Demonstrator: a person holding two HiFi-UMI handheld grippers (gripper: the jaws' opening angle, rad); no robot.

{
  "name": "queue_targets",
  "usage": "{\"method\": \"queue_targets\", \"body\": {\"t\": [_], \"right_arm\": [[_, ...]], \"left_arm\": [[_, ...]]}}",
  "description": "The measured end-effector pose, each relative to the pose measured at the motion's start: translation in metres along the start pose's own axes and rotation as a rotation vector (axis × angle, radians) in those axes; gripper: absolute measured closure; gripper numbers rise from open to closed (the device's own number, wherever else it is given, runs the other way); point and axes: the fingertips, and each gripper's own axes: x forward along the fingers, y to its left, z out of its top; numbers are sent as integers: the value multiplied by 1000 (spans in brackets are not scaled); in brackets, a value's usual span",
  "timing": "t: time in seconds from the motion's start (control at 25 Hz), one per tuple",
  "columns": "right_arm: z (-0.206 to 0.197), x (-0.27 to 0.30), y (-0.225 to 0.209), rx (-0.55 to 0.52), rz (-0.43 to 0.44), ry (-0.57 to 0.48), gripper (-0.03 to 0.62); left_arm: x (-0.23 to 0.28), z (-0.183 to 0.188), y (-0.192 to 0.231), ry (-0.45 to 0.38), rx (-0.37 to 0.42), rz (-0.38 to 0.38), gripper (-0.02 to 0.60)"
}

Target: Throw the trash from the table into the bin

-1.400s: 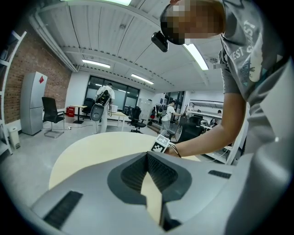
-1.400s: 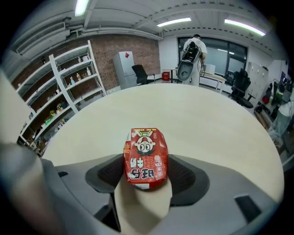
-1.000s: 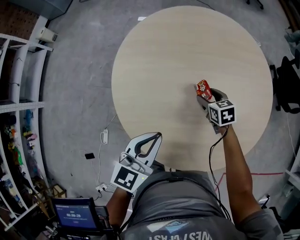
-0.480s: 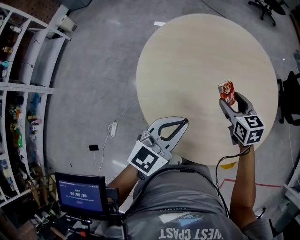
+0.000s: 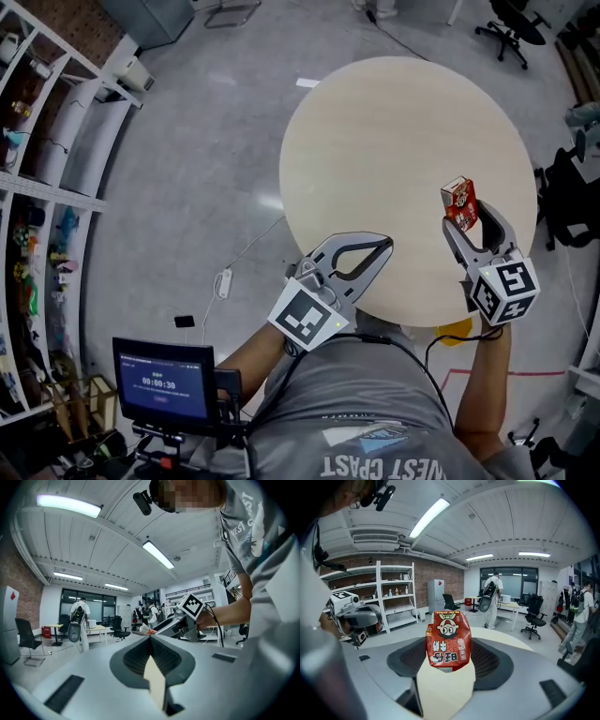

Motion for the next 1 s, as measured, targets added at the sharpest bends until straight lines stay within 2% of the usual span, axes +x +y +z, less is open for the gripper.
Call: {"method": "queue_targets", "body": {"t": [0.32, 0.64, 0.88, 1.0], "right_arm": [[15, -52, 15, -40, -52, -71, 287], [28, -113, 34, -66, -138, -139, 287], [28, -162, 64, -77, -190, -173, 287], [11, -194, 53, -44, -243, -182, 287]], "left_arm": [[11, 23, -14, -59, 95, -72, 540], [21, 50, -46, -125, 167, -188, 540], [20, 71, -85, -180, 219, -303, 540], [44, 76, -117, -196, 233, -389, 540]]}}
